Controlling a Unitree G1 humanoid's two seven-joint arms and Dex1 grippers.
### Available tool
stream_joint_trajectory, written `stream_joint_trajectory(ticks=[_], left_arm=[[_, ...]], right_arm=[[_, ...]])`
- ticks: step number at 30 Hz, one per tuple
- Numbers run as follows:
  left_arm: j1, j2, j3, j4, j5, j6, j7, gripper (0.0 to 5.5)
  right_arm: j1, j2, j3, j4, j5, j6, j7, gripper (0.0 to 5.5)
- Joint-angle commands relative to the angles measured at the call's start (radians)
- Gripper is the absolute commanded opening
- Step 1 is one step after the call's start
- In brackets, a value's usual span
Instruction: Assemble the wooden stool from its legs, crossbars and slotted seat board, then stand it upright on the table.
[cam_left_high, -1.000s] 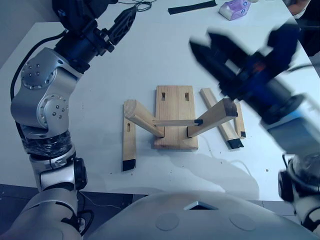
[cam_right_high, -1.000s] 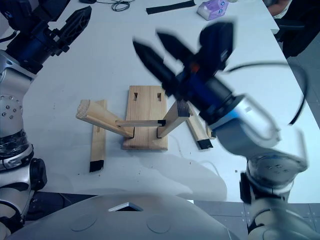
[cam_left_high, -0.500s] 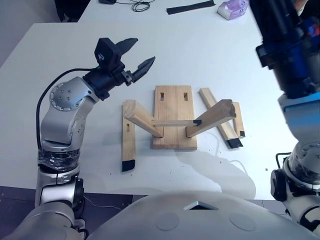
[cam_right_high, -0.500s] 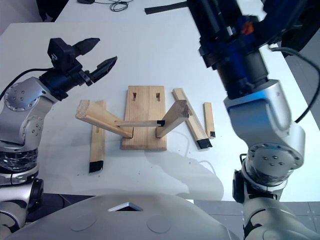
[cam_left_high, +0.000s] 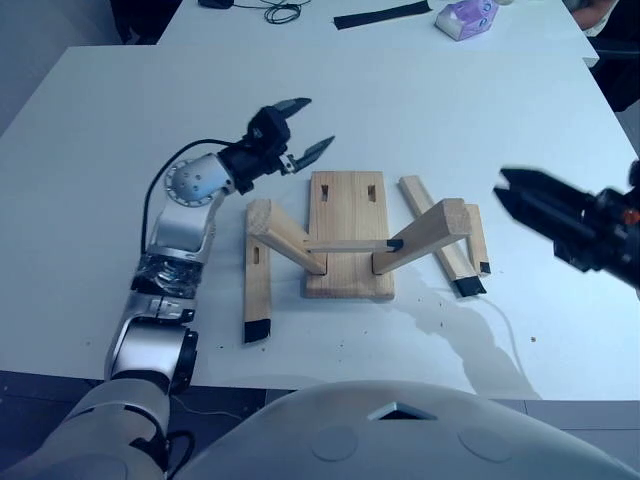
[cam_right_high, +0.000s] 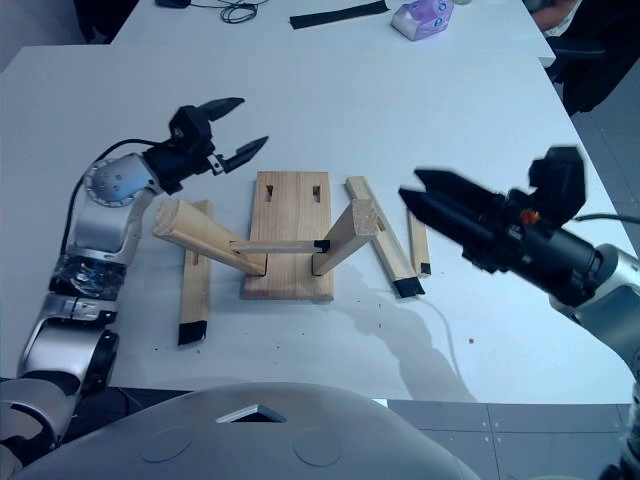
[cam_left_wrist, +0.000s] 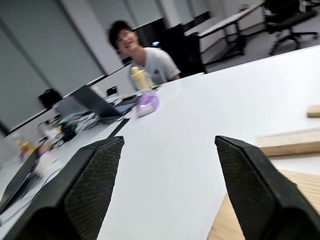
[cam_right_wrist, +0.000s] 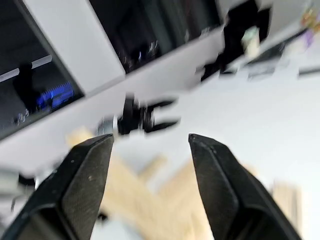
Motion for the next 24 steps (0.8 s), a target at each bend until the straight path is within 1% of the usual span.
stream_joint_trajectory(ticks=[1, 3, 6, 10, 17, 24], left_arm=[[-0.084, -0.074, -0.1, 0.182, 0.09, -0.185, -0.065, 3.39], [-0.108, -0.094, -0.151, 0.246, 0.151, -0.301, -0.076, 3.39], [-0.139, -0.135, -0.183, 0.302, 0.176, -0.382, -0.089, 3.39], [-0.185, -0.157, -0.168, 0.422, 0.194, -0.437, -0.067, 3.39], [-0.232, -0.146, -0.172, 0.635, 0.258, -0.556, -0.042, 3.39], [-0.218, -0.09, -0.206, 0.782, 0.362, -0.688, -0.028, 3.39]], right_arm=[[0.055, -0.137, 0.22, -0.033, -0.336, -0.043, 0.286, 2.75], [0.049, -0.167, 0.319, -0.032, -0.472, -0.094, 0.357, 2.75], [0.015, -0.189, 0.476, -0.025, -0.649, -0.16, 0.429, 2.75], [-0.109, -0.104, 0.677, 0.002, -0.794, -0.176, 0.402, 2.75], [-0.251, 0.062, 0.876, 0.046, -0.893, -0.139, 0.333, 2.75], [-0.308, 0.163, 1.027, 0.099, -1.014, -0.119, 0.262, 2.75]])
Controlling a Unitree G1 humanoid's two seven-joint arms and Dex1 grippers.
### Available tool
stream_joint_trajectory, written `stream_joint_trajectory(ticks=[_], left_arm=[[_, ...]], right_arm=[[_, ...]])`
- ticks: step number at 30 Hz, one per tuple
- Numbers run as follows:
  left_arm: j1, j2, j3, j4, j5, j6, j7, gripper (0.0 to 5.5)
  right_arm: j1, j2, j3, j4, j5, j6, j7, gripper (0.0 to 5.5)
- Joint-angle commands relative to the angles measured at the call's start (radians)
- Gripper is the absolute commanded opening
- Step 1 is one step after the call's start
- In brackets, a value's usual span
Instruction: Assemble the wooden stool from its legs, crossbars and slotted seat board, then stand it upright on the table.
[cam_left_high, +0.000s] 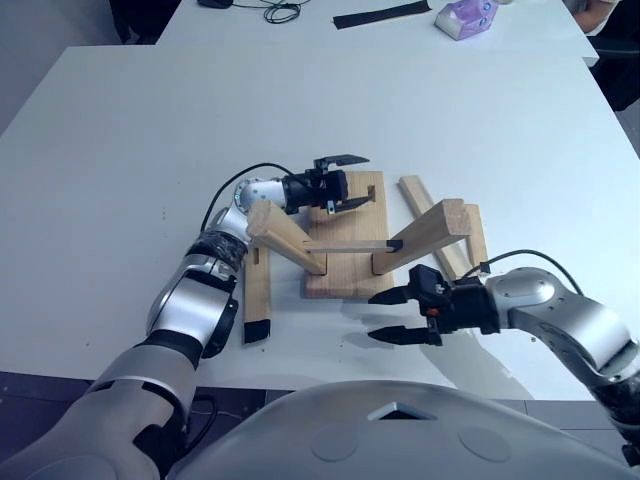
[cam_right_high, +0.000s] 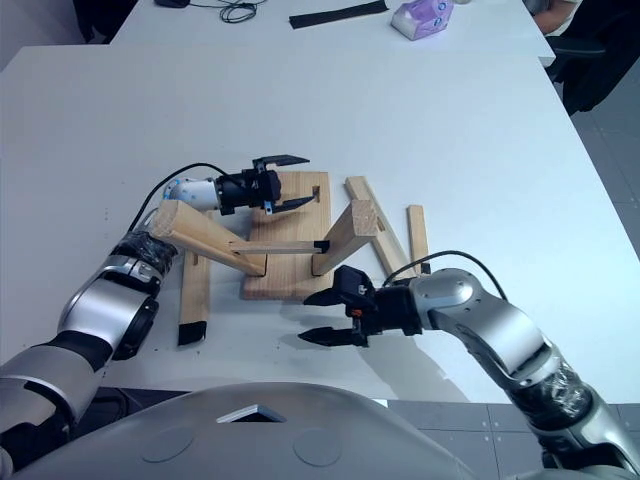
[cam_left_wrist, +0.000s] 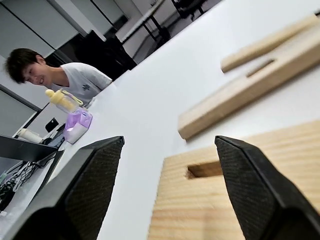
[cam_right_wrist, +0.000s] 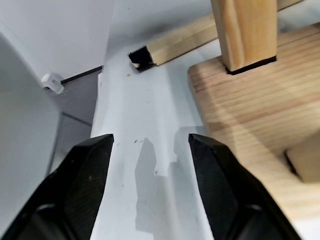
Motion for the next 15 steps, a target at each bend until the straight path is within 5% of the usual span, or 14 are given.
stream_joint_trajectory(ticks=[1, 8, 15], left_arm=[[0.003, 0.049, -0.015, 0.076, 0.055, -0.06, 0.011, 3.39], [0.036, 0.106, -0.016, 0.151, 0.082, -0.093, 0.041, 3.39], [0.089, 0.155, 0.005, 0.159, 0.039, -0.092, 0.007, 3.39]], right_arm=[[-0.029, 0.04, 0.075, 0.041, -0.091, 0.012, -0.051, 2.75], [-0.042, 0.113, 0.131, 0.13, -0.263, -0.049, -0.174, 2.75], [-0.09, 0.307, -0.011, 0.249, -0.307, -0.067, -0.398, 2.75]])
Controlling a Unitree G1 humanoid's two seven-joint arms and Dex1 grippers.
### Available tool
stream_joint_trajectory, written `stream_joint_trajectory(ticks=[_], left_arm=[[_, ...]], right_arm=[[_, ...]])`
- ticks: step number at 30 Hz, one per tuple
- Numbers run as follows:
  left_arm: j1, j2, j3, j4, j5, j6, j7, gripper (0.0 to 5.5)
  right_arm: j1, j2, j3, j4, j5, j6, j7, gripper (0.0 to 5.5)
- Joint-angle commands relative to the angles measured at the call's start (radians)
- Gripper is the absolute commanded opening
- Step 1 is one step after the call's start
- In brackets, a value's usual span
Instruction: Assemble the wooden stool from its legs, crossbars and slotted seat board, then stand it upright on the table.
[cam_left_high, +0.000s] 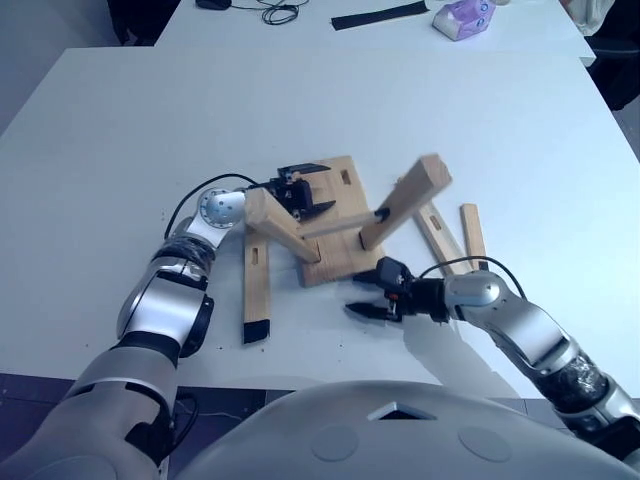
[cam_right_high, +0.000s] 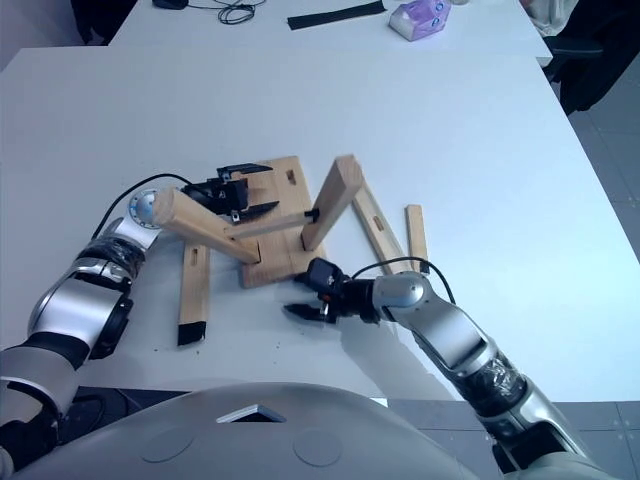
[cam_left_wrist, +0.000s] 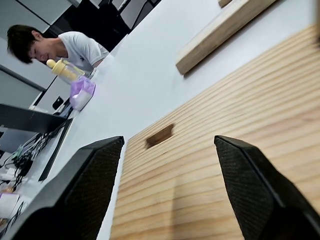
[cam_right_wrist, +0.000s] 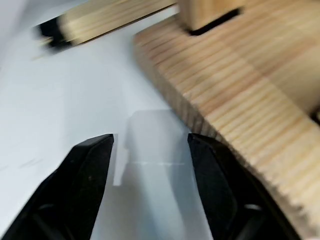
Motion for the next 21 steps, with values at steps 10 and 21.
stream_joint_trajectory(ticks=[10, 21], left_arm=[[0.073, -0.02, 0.024, -0.024, -0.074, 0.118, -0.101, 3.39], [0.094, -0.044, 0.069, -0.118, -0.139, 0.228, -0.12, 3.39]], right_arm=[[-0.047, 0.317, -0.132, 0.135, -0.076, -0.017, -0.319, 2.75], [0.051, 0.153, -0.075, -0.179, -0.124, 0.078, -0.239, 2.75]])
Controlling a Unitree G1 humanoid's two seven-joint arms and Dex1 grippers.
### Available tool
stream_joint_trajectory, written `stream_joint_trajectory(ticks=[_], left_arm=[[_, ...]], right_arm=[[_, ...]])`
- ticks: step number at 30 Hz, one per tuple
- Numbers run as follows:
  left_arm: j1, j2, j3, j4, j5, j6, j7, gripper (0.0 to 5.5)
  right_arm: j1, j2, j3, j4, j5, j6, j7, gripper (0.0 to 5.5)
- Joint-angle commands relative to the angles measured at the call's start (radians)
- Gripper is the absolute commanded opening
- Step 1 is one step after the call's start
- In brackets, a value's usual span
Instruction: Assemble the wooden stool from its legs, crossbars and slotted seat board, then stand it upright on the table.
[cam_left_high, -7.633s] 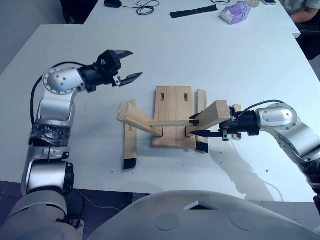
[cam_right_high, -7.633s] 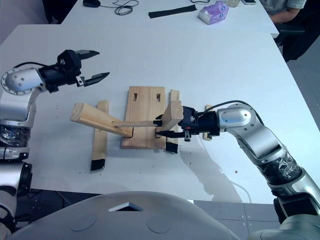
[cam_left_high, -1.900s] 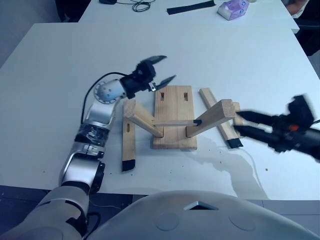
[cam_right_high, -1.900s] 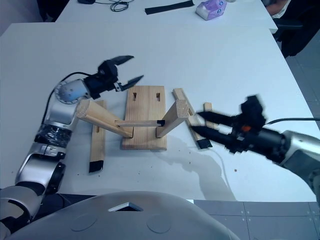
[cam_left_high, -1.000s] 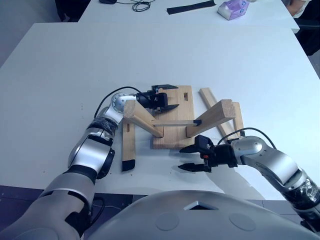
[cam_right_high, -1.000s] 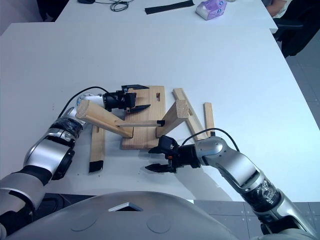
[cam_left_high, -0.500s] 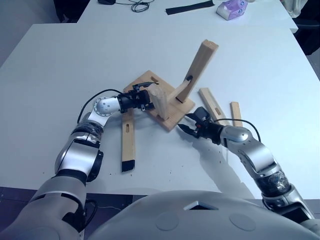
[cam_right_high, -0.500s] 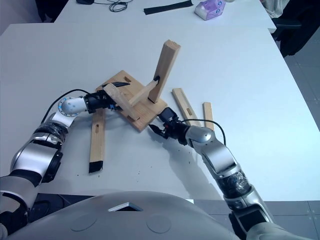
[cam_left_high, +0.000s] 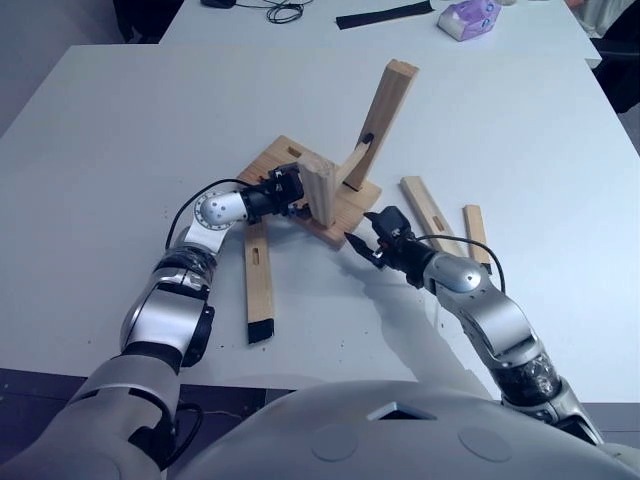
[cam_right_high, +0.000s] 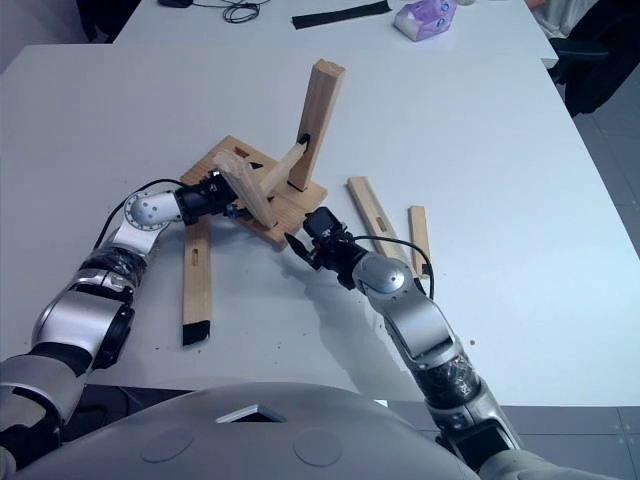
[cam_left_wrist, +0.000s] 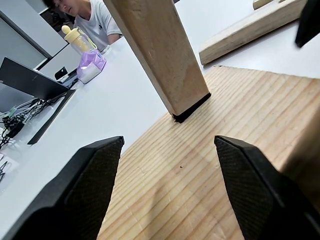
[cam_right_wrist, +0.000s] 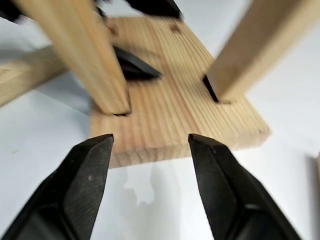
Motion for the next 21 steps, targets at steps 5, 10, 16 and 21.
stream_joint_trajectory(ticks=[5, 10, 16, 21], left_arm=[[0.023, -0.043, 0.023, -0.095, -0.034, 0.131, -0.038, 3.39], [0.022, -0.067, 0.013, -0.177, -0.036, 0.183, -0.074, 3.39], [0.013, -0.074, 0.015, -0.203, -0.036, 0.213, -0.107, 3.39], [0.008, -0.079, 0.027, -0.209, -0.043, 0.244, -0.104, 3.39]], right_arm=[[-0.017, -0.046, 0.092, -0.126, 0.018, 0.084, 0.09, 2.75], [-0.065, 0.01, 0.159, -0.029, -0.017, 0.059, 0.076, 2.75], [-0.163, 0.136, 0.19, 0.155, -0.118, -0.014, -0.024, 2.75], [-0.163, 0.224, 0.172, 0.236, -0.161, -0.046, -0.116, 2.75]])
